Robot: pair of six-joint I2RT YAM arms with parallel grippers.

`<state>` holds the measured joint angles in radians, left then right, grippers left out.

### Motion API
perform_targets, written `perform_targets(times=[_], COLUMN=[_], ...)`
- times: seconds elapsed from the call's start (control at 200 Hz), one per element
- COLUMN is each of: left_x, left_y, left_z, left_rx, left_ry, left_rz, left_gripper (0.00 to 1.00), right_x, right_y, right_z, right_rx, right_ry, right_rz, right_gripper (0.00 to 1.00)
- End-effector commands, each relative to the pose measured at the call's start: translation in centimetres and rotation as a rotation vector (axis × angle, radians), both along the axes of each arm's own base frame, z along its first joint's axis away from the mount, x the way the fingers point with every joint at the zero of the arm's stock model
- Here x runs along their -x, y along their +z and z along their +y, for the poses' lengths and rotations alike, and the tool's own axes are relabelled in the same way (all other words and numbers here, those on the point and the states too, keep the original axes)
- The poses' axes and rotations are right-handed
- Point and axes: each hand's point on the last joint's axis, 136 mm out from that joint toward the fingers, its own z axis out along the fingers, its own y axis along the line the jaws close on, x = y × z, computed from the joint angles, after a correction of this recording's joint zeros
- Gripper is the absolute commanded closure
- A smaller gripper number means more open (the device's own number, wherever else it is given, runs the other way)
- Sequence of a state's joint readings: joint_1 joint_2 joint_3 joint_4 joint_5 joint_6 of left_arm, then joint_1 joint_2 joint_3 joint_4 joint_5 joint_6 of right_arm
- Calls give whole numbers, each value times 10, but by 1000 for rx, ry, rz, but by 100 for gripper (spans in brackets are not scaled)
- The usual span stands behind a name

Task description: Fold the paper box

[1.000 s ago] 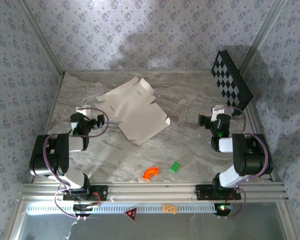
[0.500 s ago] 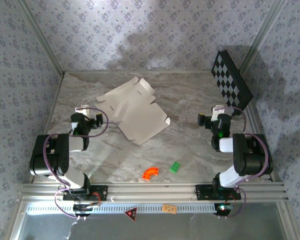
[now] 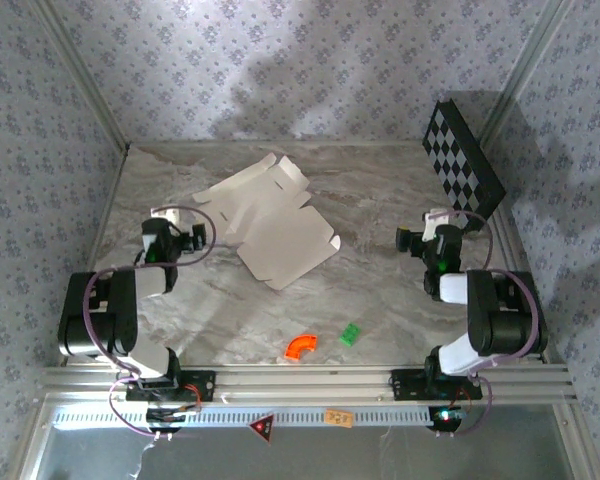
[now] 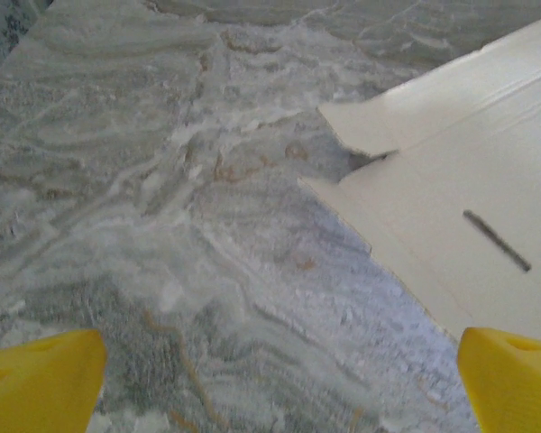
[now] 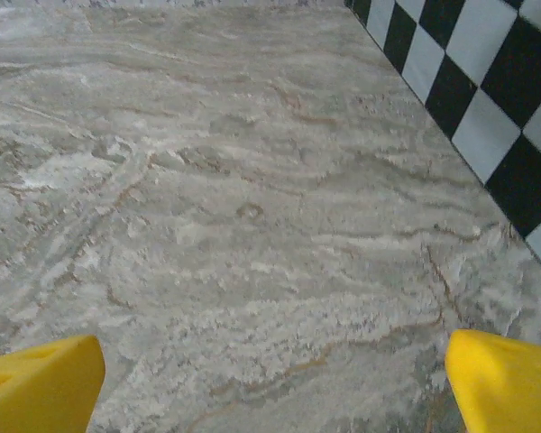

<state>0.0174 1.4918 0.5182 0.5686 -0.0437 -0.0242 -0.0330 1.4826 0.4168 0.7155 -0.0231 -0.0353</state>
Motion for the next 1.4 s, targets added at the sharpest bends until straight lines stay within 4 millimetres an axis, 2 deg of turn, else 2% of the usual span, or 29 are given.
perform_targets(times=[0.0, 0.145, 0.23, 0.34, 0.475, 0.69, 0.88, 0.959, 1.054, 1.154, 1.174, 1.394], left_x=[-3, 3, 7, 13, 17, -2, -28, -35, -36, -33, -32, -29], left_y=[22, 43, 58, 67, 66, 59, 36, 24, 12, -3, -7, -38], left_z=[0, -14, -29, -50, -79, -128, -146, -152, -158, -161, -161, -162], left_rx=[11, 75, 152, 246, 356, 471, 518, 536, 551, 546, 542, 545], left_ry=[20, 2, -39, -86, -149, -320, -358, -373, -373, -362, -357, -321], left_rz=[38, 38, 36, 77, 177, 353, 508, 586, 635, 679, 691, 767], left_gripper=[0, 0, 2, 4, 6, 11, 13, 19, 19, 19, 19, 20], right_x=[-7, -4, -1, 6, 23, 53, 76, 80, 83, 81, 75, 56], right_y=[29, 46, 55, 67, 77, 70, 54, 37, 19, 1, 8, -22], right_z=[12, 41, 65, 102, 158, 242, 303, 317, 333, 337, 342, 338], right_rx=[30, 57, 32, -60, -192, -438, -457, -414, -409, -364, -364, -303], right_ry=[61, 140, 201, 241, 302, 372, 458, 478, 532, 546, 557, 551], right_rz=[-2, 46, 80, 151, 250, 454, 569, 624, 706, 763, 748, 818], right_gripper=[1, 1, 1, 1, 2, 11, 11, 11, 15, 17, 16, 18])
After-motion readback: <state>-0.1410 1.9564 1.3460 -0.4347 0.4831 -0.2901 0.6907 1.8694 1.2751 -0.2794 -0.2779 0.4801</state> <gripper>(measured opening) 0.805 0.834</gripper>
